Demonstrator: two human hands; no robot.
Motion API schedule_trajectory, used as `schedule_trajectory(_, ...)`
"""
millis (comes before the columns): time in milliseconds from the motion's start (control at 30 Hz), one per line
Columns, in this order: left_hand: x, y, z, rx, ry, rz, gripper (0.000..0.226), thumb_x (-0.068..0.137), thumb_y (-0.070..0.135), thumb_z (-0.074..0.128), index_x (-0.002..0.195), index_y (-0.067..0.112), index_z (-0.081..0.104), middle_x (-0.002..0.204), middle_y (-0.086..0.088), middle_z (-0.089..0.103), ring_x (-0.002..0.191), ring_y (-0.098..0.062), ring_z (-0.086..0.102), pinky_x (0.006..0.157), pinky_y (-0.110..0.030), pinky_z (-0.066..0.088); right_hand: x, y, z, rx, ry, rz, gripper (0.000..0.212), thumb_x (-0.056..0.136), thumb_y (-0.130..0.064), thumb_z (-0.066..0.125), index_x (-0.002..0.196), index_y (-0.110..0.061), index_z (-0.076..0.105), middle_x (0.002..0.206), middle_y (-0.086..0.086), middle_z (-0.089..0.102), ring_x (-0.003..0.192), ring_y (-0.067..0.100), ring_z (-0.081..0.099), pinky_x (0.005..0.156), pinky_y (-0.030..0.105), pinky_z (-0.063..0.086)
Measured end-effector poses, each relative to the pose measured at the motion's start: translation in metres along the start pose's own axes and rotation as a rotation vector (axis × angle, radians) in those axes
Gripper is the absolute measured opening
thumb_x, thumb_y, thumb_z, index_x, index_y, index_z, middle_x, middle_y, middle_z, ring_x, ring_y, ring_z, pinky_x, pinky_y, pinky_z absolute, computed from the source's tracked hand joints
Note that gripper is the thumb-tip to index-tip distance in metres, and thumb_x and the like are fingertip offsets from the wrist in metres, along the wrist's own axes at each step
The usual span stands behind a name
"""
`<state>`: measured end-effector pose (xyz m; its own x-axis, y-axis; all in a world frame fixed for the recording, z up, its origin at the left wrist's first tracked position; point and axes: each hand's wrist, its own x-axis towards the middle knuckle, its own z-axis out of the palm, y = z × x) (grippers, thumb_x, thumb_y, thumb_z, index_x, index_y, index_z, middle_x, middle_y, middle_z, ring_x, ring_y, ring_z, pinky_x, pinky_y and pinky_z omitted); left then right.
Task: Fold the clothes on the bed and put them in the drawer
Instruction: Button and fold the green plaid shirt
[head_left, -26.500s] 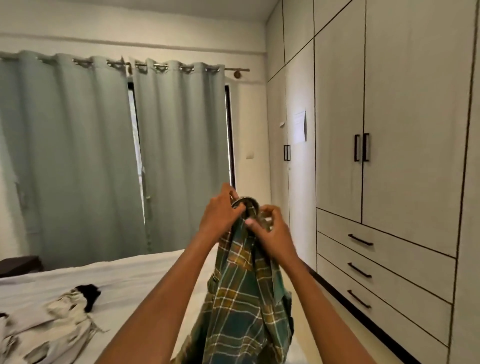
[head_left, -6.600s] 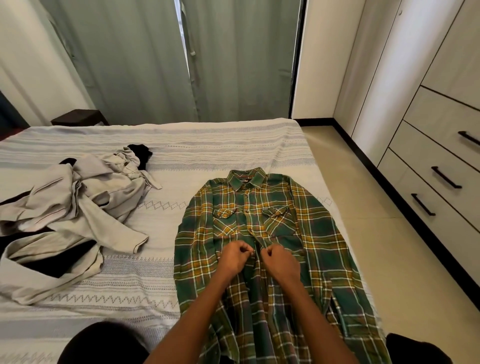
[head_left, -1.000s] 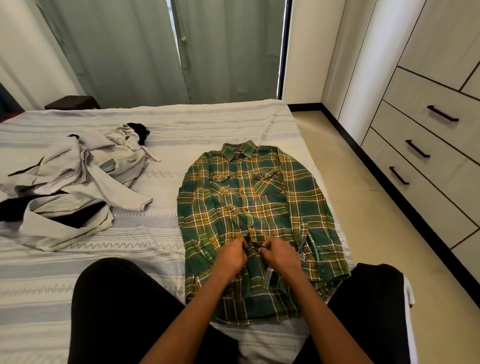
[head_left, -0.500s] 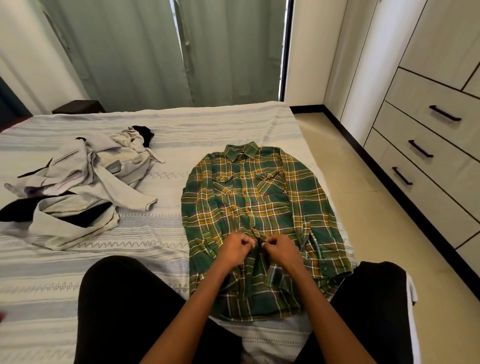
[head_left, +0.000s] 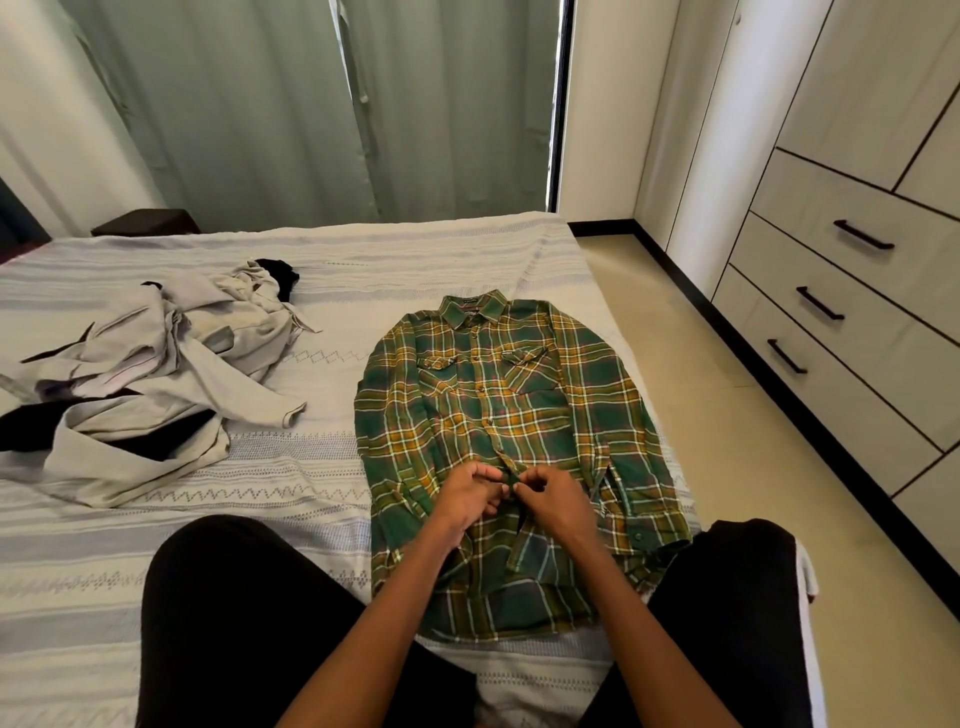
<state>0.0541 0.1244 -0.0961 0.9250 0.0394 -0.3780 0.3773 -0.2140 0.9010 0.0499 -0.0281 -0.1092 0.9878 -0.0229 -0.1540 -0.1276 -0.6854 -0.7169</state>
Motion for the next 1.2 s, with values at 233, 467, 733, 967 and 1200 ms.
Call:
schedule_trajectory(233,0.004,0.001,0.003,0.096,0.065,0.024,0.012,0.093,0.001,0.063,0.09,0.012,0.06,0.079,-0.006,0.066,0.067,-0.014,0.062,0.062,-0.027,0.054,-0.003,-0.001,0.002,-0.044,0.014,-0.08,0.012,0.089,-0.04,0.067,0.094,-0.03,0.072,0.09,-0.011,0.072,0.082,0.01,0.065,0.075,0.037,0.057)
schedule_trajectory(467,0.001,-0.002,0.0,0.141,0.071,0.042,0.015,0.088,0.002,0.066,0.09,0.017,0.062,0.086,-0.006,0.067,0.074,-0.017,0.063,0.067,-0.031,0.053,-0.001,0.004,-0.005,-0.167,-0.073,-0.192,0.01,0.094,-0.04,0.06,0.1,-0.036,0.067,0.087,-0.015,0.072,0.083,0.007,0.067,0.075,0.034,0.056)
schedule_trajectory(733,-0.003,0.002,-0.002,0.163,0.019,0.057,0.011,0.09,0.012,0.063,0.094,0.019,0.055,0.086,-0.004,0.061,0.076,-0.015,0.055,0.066,-0.029,0.046,-0.004,0.007,0.0,-0.348,0.034,-0.363,0.022,0.091,-0.046,0.063,0.11,-0.036,0.059,0.105,-0.014,0.065,0.094,0.012,0.061,0.073,0.032,0.053)
schedule_trajectory(967,-0.01,-0.014,-0.004,0.06,0.018,0.119,0.007,0.096,0.013,0.061,0.094,0.016,0.054,0.079,0.0,0.055,0.075,-0.012,0.051,0.067,-0.024,0.044,0.002,0.009,-0.001,-0.112,-0.074,-0.311,0.016,0.09,-0.042,0.068,0.105,-0.036,0.07,0.097,-0.015,0.071,0.086,0.005,0.064,0.075,0.033,0.055)
schedule_trajectory(1200,-0.006,-0.018,-0.004,0.19,0.06,0.125,0.017,0.089,0.029,0.072,0.097,0.023,0.059,0.089,-0.003,0.064,0.079,-0.014,0.06,0.064,-0.027,0.047,0.011,0.017,-0.007,0.047,-0.174,-0.308,0.016,0.092,-0.038,0.069,0.105,-0.029,0.074,0.097,-0.013,0.073,0.089,0.004,0.067,0.083,0.04,0.057)
